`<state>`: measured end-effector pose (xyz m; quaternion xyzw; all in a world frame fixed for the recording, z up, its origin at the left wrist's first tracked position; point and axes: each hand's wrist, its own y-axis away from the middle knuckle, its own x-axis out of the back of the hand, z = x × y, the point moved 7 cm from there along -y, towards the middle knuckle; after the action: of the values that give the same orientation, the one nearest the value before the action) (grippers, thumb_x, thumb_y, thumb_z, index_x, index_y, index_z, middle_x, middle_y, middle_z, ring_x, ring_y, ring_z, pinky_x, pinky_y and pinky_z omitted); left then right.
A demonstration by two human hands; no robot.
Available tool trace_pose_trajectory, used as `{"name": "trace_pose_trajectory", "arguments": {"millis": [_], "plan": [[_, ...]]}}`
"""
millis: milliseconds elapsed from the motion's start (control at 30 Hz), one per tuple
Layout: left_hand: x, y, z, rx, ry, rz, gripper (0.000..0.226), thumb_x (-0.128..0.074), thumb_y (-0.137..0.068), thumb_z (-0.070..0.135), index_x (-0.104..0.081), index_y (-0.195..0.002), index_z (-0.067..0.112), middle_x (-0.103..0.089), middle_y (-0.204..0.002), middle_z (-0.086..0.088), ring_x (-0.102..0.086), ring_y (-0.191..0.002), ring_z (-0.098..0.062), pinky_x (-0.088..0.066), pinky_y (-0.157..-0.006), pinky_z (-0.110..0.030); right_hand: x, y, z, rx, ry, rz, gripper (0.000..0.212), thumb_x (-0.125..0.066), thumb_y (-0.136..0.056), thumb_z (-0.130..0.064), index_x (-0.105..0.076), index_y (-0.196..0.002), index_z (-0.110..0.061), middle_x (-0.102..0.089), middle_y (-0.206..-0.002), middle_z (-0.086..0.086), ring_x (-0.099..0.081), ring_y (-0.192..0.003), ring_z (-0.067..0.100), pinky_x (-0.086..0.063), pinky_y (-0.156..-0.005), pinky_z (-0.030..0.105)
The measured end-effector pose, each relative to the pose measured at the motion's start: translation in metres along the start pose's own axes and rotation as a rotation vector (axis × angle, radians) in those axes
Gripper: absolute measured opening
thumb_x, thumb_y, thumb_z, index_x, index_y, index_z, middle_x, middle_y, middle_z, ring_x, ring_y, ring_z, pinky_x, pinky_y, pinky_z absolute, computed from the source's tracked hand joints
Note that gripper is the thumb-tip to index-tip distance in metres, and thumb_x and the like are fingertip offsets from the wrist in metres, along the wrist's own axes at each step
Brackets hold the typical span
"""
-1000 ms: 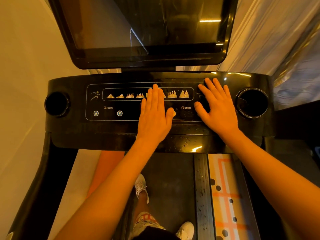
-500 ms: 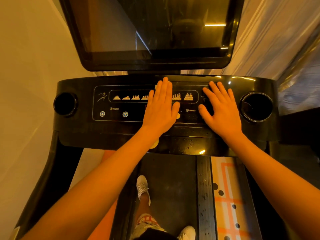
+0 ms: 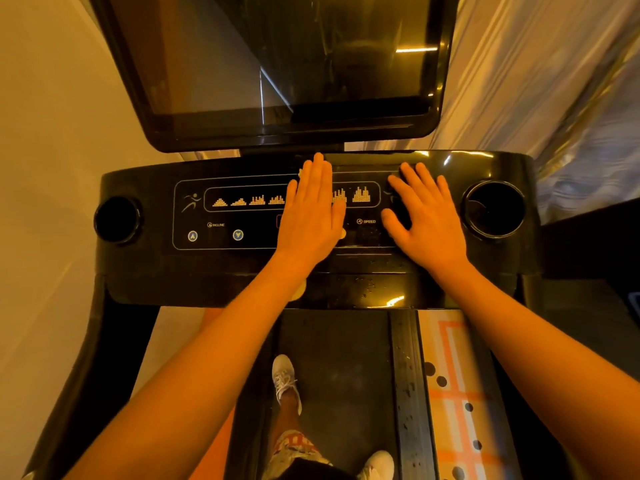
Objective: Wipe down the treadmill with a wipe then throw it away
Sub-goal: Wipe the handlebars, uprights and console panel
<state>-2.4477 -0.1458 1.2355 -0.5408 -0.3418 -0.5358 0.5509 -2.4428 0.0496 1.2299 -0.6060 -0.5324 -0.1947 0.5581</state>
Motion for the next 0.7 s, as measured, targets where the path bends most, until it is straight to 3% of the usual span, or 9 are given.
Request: {"name": "trace_pose_trajectory", "arguments": {"millis": [300,467,700], "plan": [[-0.01,0.032,-0.006,-0.031,0.004,-0.022,0.069,-0.031,-0.108,0.04,-0.003,-0.163,0.011,0.005,-0.171,-0.009,0.005,-0.158,-0.024,-0.002,-0.128,-0.043,-0.001,0.0,0.001,-0.003,-0.004,-0.005,0.059,-0.05,-0.103,-0.047,-0.042,-0.155,-0.021,-0.03,-0.167,0.006,-0.015,-0.157,0.024,-0.005,-0.126,0.046],[-0.001,0.005,-0.007,0.021,0.009,0.0,0.067,-0.03,-0.108,0.039,-0.004,-0.164,0.01,0.003,-0.172,-0.01,0.002,-0.158,-0.025,-0.006,-0.128,-0.045,0.0,0.0,0.0,-0.002,-0.008,-0.008,0.059,-0.048,-0.103,-0.047,-0.041,-0.155,-0.021,-0.03,-0.167,0.006,-0.015,-0.157,0.024,-0.005,-0.126,0.046],[-0.022,0.059,0.003,0.032,-0.06,-0.007,0.067,-0.019,-0.108,0.044,-0.002,-0.164,0.011,0.003,-0.171,-0.01,0.002,-0.158,-0.026,-0.006,-0.125,-0.045,0.0,-0.001,0.0,-0.002,-0.009,-0.001,0.058,-0.05,-0.103,-0.046,-0.042,-0.154,-0.021,-0.031,-0.166,0.006,-0.016,-0.157,0.025,-0.006,-0.125,0.046]]}}
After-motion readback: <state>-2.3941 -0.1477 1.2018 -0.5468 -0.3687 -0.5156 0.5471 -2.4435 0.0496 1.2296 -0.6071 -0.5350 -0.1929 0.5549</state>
